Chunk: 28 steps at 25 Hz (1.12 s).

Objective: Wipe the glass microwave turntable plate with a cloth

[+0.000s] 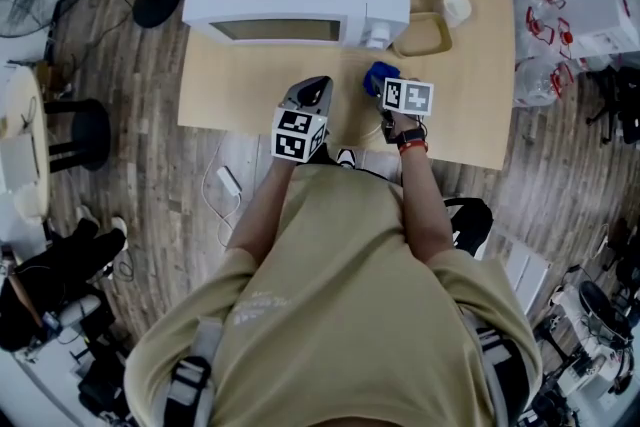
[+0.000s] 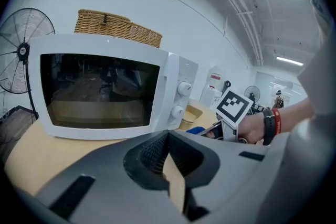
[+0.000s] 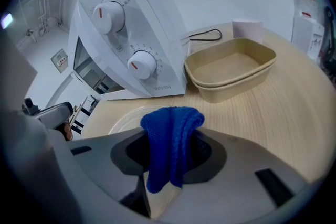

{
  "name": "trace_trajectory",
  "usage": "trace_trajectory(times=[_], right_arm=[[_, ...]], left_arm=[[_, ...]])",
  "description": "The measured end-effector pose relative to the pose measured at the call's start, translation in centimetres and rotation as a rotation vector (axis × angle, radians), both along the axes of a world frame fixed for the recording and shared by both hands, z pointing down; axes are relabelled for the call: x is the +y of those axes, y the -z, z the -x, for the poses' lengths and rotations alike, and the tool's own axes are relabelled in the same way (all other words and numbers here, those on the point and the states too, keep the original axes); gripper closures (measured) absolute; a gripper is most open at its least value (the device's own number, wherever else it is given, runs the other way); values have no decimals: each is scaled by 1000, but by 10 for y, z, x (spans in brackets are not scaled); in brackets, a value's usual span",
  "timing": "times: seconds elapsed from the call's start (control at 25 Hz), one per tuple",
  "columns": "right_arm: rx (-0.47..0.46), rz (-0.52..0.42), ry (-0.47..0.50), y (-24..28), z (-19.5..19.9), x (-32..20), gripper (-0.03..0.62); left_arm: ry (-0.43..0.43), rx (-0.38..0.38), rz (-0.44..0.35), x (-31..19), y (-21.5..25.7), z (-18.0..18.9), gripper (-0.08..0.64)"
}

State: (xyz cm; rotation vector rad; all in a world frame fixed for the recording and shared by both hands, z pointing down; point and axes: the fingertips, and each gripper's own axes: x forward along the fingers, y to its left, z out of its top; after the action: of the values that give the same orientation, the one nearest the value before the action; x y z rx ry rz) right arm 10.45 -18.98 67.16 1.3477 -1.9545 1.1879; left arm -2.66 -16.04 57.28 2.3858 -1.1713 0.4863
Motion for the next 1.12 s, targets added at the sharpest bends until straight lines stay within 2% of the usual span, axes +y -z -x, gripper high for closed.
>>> trace_trajectory(times=[0.12,0.32,0.4,0.56,0.64,0.92,1.12], right_arm=[[-28,-8,33,5,16,1,445],[-49,-12,156,13,61,6,445],[-97,-11,183,17,83,6,445],[-264,9,165,23,122,5,445],[-296,17,186,22,137,6,445],[-257,34,261,10,170,9,445],[-181,51,302,-3,175,10,446]], left_arm=[[22,1,0,1,-1,8,541],[66,7,1,0,-1,25,541],[87,8,1,-1,-1,34,541],[159,3,-24,-3,2,57,541],[191,-2,-32,-4,4,68,541],[232,-4,-16,0,2,95,541],[224,-10,-9,2,-2,99,541]])
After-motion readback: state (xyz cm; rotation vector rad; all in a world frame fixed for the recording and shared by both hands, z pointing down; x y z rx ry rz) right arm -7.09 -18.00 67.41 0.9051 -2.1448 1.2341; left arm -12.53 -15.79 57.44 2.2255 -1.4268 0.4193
